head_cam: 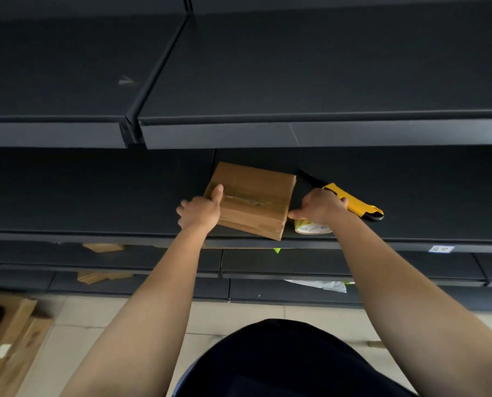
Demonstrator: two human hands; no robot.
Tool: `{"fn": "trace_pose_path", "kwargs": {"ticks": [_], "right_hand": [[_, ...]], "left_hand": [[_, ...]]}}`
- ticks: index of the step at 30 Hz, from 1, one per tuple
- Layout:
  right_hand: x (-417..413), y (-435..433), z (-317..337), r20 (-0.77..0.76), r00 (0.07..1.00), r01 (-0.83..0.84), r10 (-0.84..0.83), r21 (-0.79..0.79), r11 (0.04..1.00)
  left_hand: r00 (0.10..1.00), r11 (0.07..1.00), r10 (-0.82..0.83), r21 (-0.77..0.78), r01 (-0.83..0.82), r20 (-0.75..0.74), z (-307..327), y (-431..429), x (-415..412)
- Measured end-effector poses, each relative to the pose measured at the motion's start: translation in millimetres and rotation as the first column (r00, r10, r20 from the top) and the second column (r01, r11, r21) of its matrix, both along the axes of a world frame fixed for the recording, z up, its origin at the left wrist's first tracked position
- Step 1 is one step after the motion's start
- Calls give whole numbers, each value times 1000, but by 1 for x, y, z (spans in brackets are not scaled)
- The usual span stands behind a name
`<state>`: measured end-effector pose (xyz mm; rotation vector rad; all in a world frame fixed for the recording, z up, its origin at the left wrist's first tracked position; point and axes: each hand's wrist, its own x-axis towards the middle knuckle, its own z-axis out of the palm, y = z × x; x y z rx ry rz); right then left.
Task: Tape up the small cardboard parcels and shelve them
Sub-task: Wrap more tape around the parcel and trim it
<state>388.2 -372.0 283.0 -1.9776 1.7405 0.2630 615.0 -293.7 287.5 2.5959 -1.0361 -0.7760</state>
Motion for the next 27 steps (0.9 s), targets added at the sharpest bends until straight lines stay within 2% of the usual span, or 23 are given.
{"fn": "trace_pose_path", "kwargs": {"ticks": [2, 3, 5, 7, 10, 13, 22, 27], "right_hand": [[2, 3, 0, 5, 1000, 3, -3, -4, 1000], [3, 5, 0, 5, 1000, 3, -3, -2, 1000], [6, 9, -1, 5, 1000, -5, 5, 10, 1000], [10, 13, -4, 13, 1000, -6, 6, 21, 1000], [16, 19, -5, 11, 1000, 6, -6, 11, 1000], [16, 22, -6, 4, 1000, 23, -23, 10, 1000], [14, 30, -9, 65, 996, 56, -57, 11, 998], [11, 39, -3, 126, 992, 4, -8, 30, 1000]], "left_hand": [[963, 990, -27, -129, 64, 267, 4, 4, -9], [921, 960, -66, -228, 164, 385, 6, 7, -16], [845, 871, -183, -315, 376, 502, 8, 9, -36], [810, 843, -300, -257, 472, 505, 7, 12, -61], [797, 870, -376, -115, 479, 472, 1, 17, -86], [756, 860, -440, -16, 511, 484, -11, 22, -93], [728, 847, -495, 75, 527, 475, -14, 20, -98], [714, 833, -512, 73, 548, 479, 2, 23, -87]]}}
